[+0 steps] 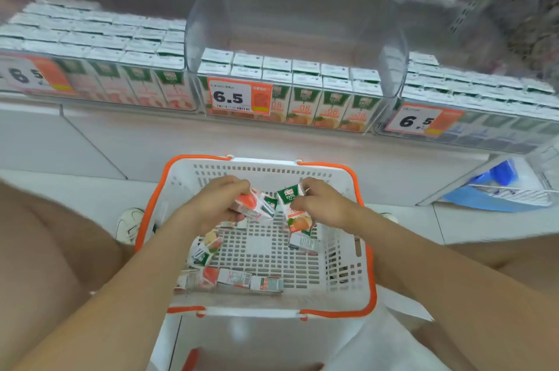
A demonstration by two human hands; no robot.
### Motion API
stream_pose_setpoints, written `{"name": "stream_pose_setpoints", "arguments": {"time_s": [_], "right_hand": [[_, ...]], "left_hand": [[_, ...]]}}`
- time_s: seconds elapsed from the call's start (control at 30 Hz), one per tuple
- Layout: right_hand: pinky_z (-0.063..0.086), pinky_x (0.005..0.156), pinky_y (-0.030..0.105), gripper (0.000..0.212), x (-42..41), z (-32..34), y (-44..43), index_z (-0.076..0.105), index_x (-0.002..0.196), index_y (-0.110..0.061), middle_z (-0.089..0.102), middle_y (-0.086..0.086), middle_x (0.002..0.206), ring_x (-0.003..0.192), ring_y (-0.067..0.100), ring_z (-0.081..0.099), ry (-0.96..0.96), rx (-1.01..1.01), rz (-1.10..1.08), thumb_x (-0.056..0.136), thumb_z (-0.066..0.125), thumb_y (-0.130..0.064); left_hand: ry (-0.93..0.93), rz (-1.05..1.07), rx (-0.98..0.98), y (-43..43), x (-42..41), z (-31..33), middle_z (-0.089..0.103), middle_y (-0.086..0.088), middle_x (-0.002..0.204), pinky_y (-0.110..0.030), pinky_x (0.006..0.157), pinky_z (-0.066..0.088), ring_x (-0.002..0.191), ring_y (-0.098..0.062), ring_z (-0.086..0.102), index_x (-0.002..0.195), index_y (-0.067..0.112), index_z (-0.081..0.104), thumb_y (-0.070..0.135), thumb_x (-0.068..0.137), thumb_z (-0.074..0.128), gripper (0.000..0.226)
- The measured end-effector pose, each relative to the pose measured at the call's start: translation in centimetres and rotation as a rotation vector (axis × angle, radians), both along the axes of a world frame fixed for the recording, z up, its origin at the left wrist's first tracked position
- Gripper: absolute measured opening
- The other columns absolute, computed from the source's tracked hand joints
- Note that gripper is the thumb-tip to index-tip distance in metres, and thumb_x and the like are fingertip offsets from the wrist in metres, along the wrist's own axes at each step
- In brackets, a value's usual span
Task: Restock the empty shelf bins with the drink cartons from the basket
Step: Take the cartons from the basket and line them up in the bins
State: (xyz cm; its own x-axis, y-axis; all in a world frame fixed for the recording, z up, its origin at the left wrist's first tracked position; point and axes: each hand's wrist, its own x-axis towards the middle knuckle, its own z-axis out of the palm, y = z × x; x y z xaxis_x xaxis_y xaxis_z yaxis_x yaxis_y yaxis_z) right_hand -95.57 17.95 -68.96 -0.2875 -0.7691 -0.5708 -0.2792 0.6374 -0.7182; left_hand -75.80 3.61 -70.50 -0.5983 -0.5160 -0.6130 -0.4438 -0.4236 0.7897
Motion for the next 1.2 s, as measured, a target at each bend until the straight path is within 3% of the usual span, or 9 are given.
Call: {"name": "stream_pose_setpoints", "arguments": {"time_s": [0.1, 0.27, 0.43, 0.57, 0.63, 0.73, 0.9, 1.03, 1.2], "right_hand": [[0.05, 0.07, 0.037, 0.015, 0.6, 3.5, 0.7, 0.053, 0.097, -0.02, 0.058, 0.007, 0.094, 0.07, 0.022, 0.061, -0.142, -0.143, -0.224, 0.094, 0.067, -0.024], [0.058, 0.095, 0.06, 0.023, 1.8, 7.7, 0.7, 0.058, 0.118, -0.004, 0.069, 0.021, 0.12, 0.082, 0.032, 0.068, -0.508, -0.356, -0.487, 0.096, 0.065, -0.006], [0.063, 0.086, 0.049, 0.026, 2.8, 11.8, 0.0, 0.057, 0.121, -0.001, 0.074, 0.017, 0.109, 0.084, 0.027, 0.072, -0.582, -0.475, -0.536, 0.098, 0.066, -0.008], [0.064, 0.079, 0.05, 0.044, 3.1, 14.5, -0.7, 0.048, 0.131, -0.004, 0.063, 0.021, 0.12, 0.081, 0.029, 0.072, -0.619, -0.498, -0.613, 0.093, 0.069, -0.006], [0.062, 0.072, 0.042, 0.046, 3.2, 15.6, -1.2, 0.052, 0.134, 0.004, 0.069, 0.02, 0.11, 0.076, 0.026, 0.074, -0.655, -0.526, -0.59, 0.093, 0.068, -0.008], [0.062, 0.079, 0.041, 0.033, 3.7, 17.1, -2.3, 0.062, 0.125, 0.006, 0.077, 0.022, 0.105, 0.09, 0.031, 0.078, -0.636, -0.556, -0.512, 0.096, 0.063, -0.01], [0.057, 0.085, 0.044, 0.024, 5.6, 18.2, -4.5, 0.071, 0.109, -0.002, 0.08, 0.012, 0.101, 0.081, 0.026, 0.074, -0.356, -0.675, -0.427, 0.089, 0.074, -0.014], [0.064, 0.072, 0.037, 0.028, 6.5, 19.0, -5.1, 0.062, 0.119, -0.013, 0.08, 0.003, 0.098, 0.078, 0.028, 0.079, -0.25, -0.749, -0.378, 0.094, 0.069, -0.002], [0.062, 0.078, 0.038, 0.046, 7.7, 18.3, -6.6, 0.06, 0.133, -0.03, 0.079, -0.007, 0.102, 0.092, 0.019, 0.074, 0.026, -0.846, -0.21, 0.093, 0.077, -0.014]], "left_hand": [[0.13, 0.116, 0.062, 0.1, 0.0, 3.3, 0.066, -0.007, 0.08, -0.037, 0.069, 0.055, 0.074, -0.021, 0.058, 0.097, 0.01, 0.062, 0.009, 0.096, 0.063, 0.002], [0.326, 0.176, 0.068, 0.7, -0.3, 8.6, 0.062, -0.017, 0.097, -0.038, 0.067, 0.058, 0.082, -0.029, 0.063, 0.103, 0.012, 0.058, 0.005, 0.089, 0.071, 0.021], [0.211, -0.131, -0.364, 0.6, 1.3, 12.9, 0.072, -0.01, 0.121, -0.035, 0.082, 0.06, 0.094, -0.021, 0.074, 0.118, 0.025, 0.064, 0.006, 0.067, 0.093, 0.062], [0.13, -0.197, -0.726, 1.0, 1.8, 16.0, 0.061, 0.006, 0.124, -0.015, 0.069, 0.055, 0.099, -0.011, 0.066, 0.12, 0.037, 0.054, 0.014, 0.079, 0.091, 0.06], [0.098, -0.211, -0.824, 0.6, 1.8, 16.6, 0.064, 0.002, 0.114, -0.026, 0.07, 0.058, 0.095, -0.021, 0.069, 0.116, 0.039, 0.053, 0.026, 0.081, 0.09, 0.053], [0.159, -0.213, -0.753, -0.2, 2.1, 17.5, 0.076, -0.005, 0.1, -0.044, 0.08, 0.063, 0.086, -0.028, 0.075, 0.115, 0.032, 0.064, 0.021, 0.09, 0.08, 0.031], [0.21, -0.087, -0.526, -1.6, 3.4, 18.3, 0.072, 0.002, 0.082, -0.024, 0.072, 0.05, 0.073, -0.015, 0.066, 0.086, 0.021, 0.073, 0.014, 0.1, 0.061, 0.02], [0.244, 0.106, -0.409, -3.0, 4.5, 18.1, 0.068, -0.015, 0.086, -0.04, 0.08, 0.048, 0.076, -0.024, 0.064, 0.107, -0.006, 0.064, 0.023, 0.09, 0.067, 0.034], [0.248, 0.15, -0.563, -4.7, 5.5, 20.1, 0.079, -0.01, 0.096, -0.046, 0.088, 0.059, 0.087, -0.025, 0.077, 0.117, 0.03, 0.067, 0.012, 0.097, 0.063, 0.027]]}}
